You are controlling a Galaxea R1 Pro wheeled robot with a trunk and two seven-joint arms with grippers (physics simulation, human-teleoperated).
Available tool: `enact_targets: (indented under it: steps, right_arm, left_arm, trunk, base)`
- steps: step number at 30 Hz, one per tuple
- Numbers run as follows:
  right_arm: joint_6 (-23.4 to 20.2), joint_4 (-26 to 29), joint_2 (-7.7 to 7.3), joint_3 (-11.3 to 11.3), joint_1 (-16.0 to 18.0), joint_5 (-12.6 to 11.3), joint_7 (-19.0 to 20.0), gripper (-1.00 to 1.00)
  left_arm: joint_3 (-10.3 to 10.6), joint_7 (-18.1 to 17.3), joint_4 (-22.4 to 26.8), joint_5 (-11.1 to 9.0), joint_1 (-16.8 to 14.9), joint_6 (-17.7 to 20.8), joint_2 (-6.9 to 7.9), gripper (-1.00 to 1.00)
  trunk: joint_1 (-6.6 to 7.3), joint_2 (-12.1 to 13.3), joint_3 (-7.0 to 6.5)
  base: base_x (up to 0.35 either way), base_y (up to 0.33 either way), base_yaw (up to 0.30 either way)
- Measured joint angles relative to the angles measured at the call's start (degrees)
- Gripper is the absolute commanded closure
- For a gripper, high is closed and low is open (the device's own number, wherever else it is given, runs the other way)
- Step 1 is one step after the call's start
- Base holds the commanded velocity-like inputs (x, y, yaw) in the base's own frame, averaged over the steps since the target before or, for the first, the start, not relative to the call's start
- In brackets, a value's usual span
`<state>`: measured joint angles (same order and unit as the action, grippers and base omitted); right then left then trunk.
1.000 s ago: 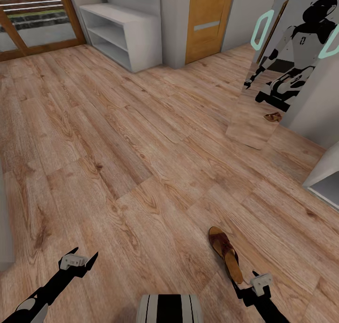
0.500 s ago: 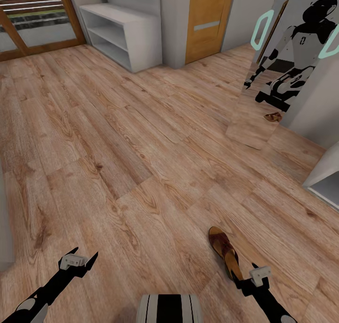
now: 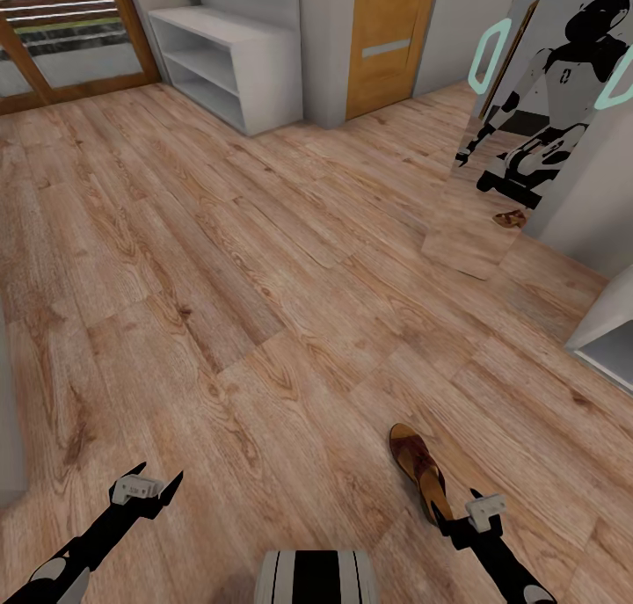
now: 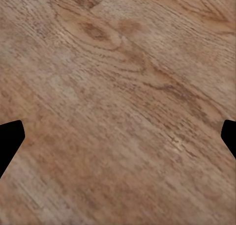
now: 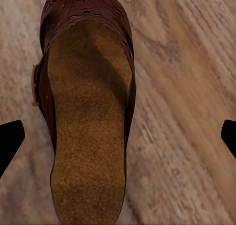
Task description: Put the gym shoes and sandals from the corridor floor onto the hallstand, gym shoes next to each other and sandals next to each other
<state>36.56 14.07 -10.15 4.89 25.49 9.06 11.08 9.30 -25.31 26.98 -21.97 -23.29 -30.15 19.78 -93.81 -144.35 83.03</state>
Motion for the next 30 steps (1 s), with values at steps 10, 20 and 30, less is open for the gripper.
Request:
enact_targets:
  steps: [10, 20, 30]
  right_arm:
    - [0.00, 0.00, 0.11, 0.02, 0.06, 0.00, 0.01, -1.00]
    - [0.00, -0.01, 0.13, -0.03, 0.08, 0.02, 0.06, -1.00]
    - [0.00, -0.01, 0.30, -0.10, 0.09, 0.18, 0.08, -1.00]
  left_arm:
    - [0.01, 0.00, 0.00, 0.02, 0.00, 0.00, 0.00, -1.00]
    - [0.01, 0.06, 0.00, 0.01, 0.00, 0.00, 0.00, -1.00]
    - [0.01, 0.08, 0.00, 0.00, 0.00, 0.00, 0.00, -1.00]
  trunk:
    - [0.00, 0.00, 0.00]
    - [-0.23, -0.12, 1.99]
    - [-0.36, -0.19, 3.10]
  base:
    - [0.000, 0.000, 0.000]
    - [0.000, 0.000, 0.000]
    - [0.000, 0.000, 0.000]
